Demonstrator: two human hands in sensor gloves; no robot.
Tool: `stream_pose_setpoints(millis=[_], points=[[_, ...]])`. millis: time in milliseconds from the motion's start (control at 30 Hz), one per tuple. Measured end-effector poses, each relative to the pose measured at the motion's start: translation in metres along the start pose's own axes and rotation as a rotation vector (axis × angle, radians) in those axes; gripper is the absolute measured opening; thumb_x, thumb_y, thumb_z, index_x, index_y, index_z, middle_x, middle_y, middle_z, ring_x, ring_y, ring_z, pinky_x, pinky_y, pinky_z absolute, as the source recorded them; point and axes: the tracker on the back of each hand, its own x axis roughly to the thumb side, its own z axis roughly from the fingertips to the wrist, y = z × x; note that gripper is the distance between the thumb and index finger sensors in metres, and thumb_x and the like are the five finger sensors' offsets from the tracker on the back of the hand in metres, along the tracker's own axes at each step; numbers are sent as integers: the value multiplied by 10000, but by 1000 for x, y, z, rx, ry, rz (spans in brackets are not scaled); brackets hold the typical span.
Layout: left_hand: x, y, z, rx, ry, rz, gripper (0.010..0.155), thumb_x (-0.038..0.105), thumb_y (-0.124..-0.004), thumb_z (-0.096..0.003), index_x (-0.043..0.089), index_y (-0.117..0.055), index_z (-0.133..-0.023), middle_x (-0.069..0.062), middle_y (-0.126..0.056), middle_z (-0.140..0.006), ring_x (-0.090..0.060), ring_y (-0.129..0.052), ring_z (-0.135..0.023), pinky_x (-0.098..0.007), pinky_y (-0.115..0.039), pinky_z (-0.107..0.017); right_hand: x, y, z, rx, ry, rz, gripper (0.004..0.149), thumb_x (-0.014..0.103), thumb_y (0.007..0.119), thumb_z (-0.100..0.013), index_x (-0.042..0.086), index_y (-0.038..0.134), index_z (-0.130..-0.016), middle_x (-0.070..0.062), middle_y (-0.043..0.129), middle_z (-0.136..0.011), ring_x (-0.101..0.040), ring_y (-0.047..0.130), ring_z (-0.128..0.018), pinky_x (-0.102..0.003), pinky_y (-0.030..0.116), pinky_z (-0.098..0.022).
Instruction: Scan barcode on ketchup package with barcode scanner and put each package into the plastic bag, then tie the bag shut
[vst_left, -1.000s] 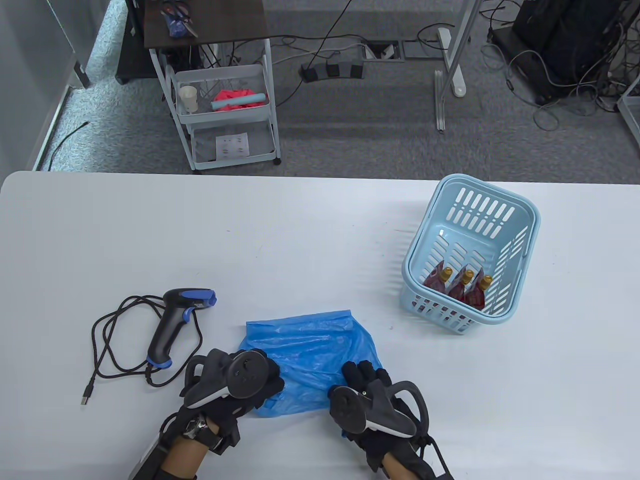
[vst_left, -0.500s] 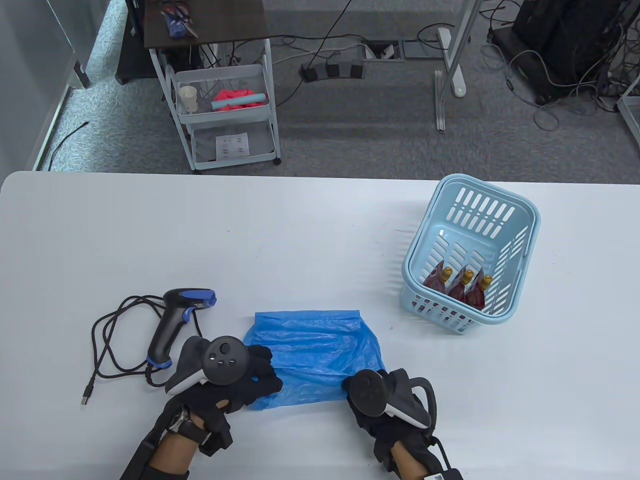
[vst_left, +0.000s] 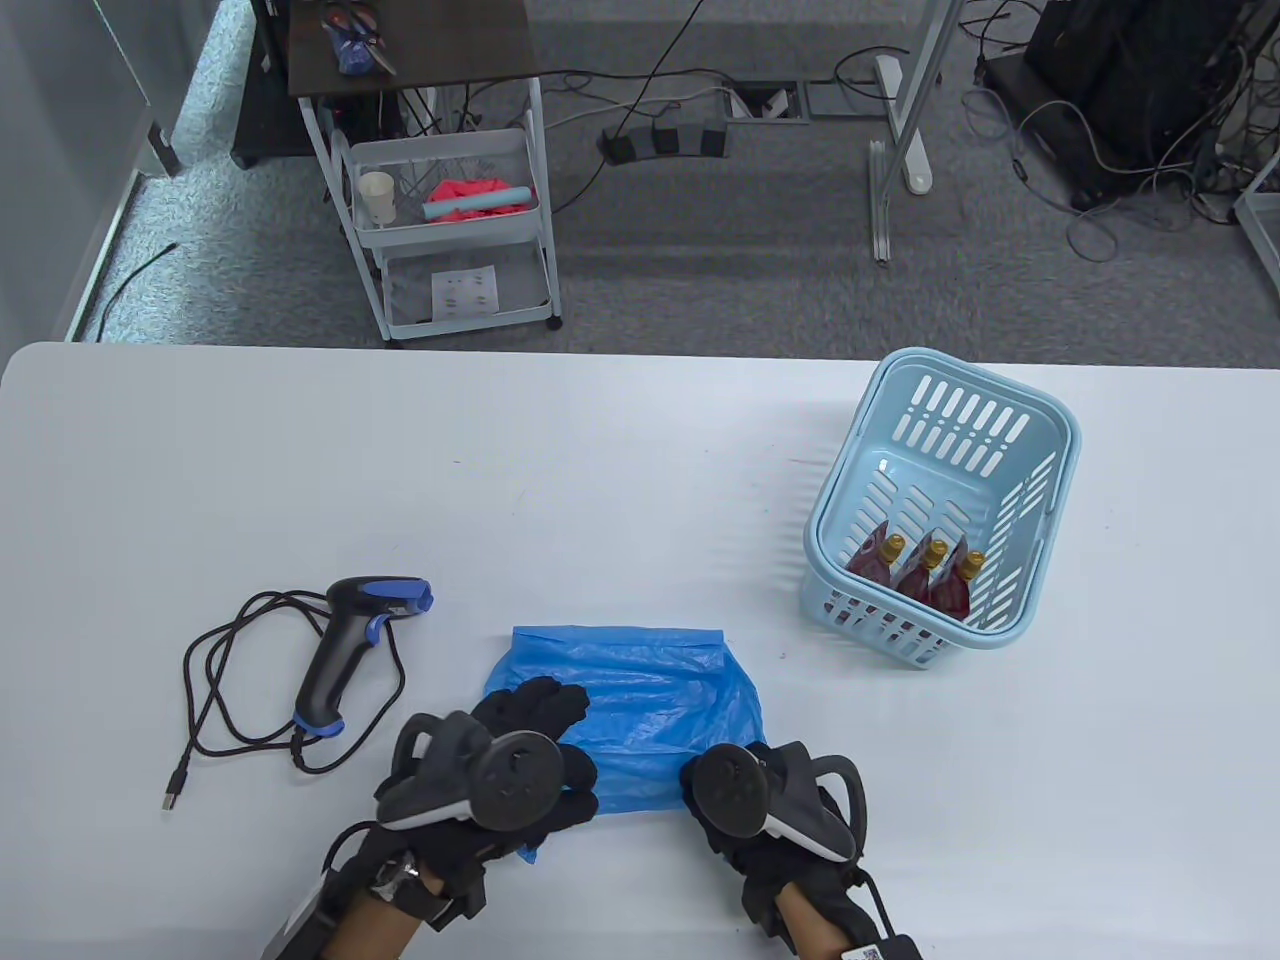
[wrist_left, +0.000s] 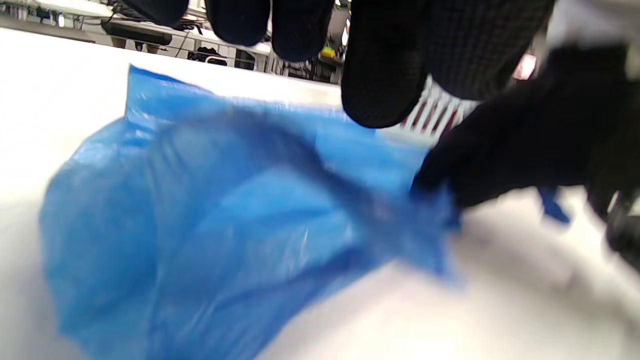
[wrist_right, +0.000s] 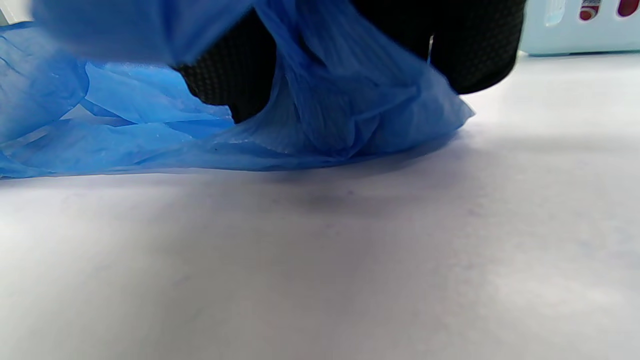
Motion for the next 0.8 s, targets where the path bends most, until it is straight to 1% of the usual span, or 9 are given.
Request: stream_pose_setpoints(millis=[67,100,167,200,233,333,433,533,800], points=[[9,-21,-10,-34,69,-191,498,569,-771,-446,294,-932,-830,-114,-549,-1181,-480,-557,-1096,-632,-578,-752,1,-1,2,-11,-12,-2,364,338,802,-510,169,864,-827,-110,894,-858,-362,866,-775,-573,677,-620],[9,-25,-13,-32,106,-257,505,571,-761,-449,300,-927,-842,-122,-591,-1162,-487,-613,-1068,-604,-625,-733,2,-2,2,-18,-16,-1,364,342,806,-507,171,866,-823,-107,899,-852,-360,870,-771,-572,680,-618],[6,-31,-17,-11,207,-394,487,562,-768,-446,284,-952,-800,-105,-771,-1058,-441,-831,-930,-517,-761,-629,3,-3,4,-39,-21,5,368,365,814,-500,178,870,-813,-100,906,-840,-355,876,-762,-567,686,-613],[0,-31,-18,6,253,-419,489,560,-774,-441,265,-956,-786,-51,-885,-953,-381,-941,-820,-477,-809,-573,3,-5,6,-68,-20,9,370,382,823,-492,183,876,-800,-96,915,-824,-351,883,-753,-564,693,-607],[-2,-31,-17,12,262,-406,467,553,-797,-431,272,-959,-766,-33,-913,-905,-351,-973,-769,-460,-824,-547,3,-6,6,-76,-19,9,370,394,829,-486,189,879,-790,-94,919,-814,-351,888,-744,-562,701,-597],[-13,-25,-13,115,294,-326,414,513,-862,-401,285,-937,-738,-16,-906,-859,-330,-981,-734,-459,-826,-534,5,-11,9,-140,-8,-12,367,397,841,-480,201,865,-789,-107,911,-787,-359,895,-711,-557,717,-577],[-16,-16,-7,162,306,-308,459,487,-883,-390,298,-840,-805,-21,-821,-889,-316,-981,-736,-449,-843,-531,7,-18,12,-177,7,5,375,330,842,-490,214,804,-844,-130,861,-806,-369,892,-691,-557,729,-559],[-18,-6,-2,199,286,-217,525,468,-894,-385,294,-779,-867,-27,-762,-922,-315,-975,-749,-444,-850,-536,10,-27,15,-216,7,51,432,265,837,-493,220,741,-912,-140,816,-832,-343,899,-661,-538,746,-543],[-24,30,18,295,208,24,590,489,-895,-376,302,-740,-914,-22,-758,-920,-233,-1022,-641,-387,-884,-492,13,-67,26,-266,-23,11,490,230,836,-491,201,713,-964,-148,806,-830,-290,910,-604,-505,769,-514]])
